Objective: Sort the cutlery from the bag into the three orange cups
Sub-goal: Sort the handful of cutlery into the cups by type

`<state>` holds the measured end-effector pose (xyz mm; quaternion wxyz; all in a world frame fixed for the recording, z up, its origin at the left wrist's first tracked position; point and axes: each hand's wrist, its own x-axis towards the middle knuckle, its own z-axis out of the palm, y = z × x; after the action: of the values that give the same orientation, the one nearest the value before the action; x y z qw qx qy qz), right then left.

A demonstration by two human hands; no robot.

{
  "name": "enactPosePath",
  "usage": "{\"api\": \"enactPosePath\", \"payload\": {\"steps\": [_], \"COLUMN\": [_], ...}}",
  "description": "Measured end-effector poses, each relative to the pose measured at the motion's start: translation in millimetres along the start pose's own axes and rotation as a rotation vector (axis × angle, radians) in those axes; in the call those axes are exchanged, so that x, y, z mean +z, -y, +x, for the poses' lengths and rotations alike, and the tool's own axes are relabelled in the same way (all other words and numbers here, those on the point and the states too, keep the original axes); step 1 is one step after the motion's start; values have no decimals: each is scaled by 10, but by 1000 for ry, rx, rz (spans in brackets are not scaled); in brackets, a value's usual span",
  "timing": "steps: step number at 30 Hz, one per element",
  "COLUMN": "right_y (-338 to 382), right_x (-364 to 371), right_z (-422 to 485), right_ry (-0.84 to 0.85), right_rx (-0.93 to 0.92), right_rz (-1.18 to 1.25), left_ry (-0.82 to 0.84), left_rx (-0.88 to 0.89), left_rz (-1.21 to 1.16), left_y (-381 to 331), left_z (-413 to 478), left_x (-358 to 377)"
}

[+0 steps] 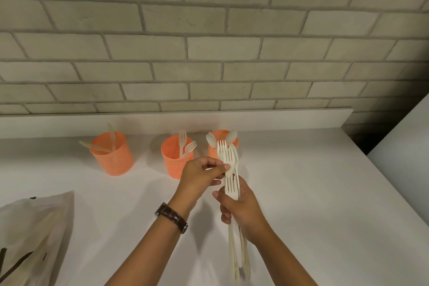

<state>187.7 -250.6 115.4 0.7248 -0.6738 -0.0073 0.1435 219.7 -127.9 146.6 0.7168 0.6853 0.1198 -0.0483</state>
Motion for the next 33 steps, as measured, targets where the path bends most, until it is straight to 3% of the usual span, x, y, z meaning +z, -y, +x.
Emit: {"api": "enactPosePath", "payload": {"steps": [7, 13, 21, 25, 29, 33], "right_y": [7, -35, -24, 6, 44, 43], "right_x": [-29, -57, -160, -169, -181, -184], "right_z": [-1, 41, 187, 240, 280, 315], "right_ry": [52, -31, -137, -155, -184, -228], "right_rx": [-6, 109, 148, 156, 145, 136], "right_rz": [56, 228, 394, 440, 487, 530], "left_ry": [-171, -373, -581, -518, -455, -519], "left_rx": [158, 314, 537, 415, 257, 417], "left_rz": [-182, -290, 40, 306, 378, 502], "left_y": [-136, -410, -396, -17, 294, 210], "left_z": [122, 335, 732, 891, 879, 489], "left_x": [-75, -380, -864, -845, -882, -666]}}
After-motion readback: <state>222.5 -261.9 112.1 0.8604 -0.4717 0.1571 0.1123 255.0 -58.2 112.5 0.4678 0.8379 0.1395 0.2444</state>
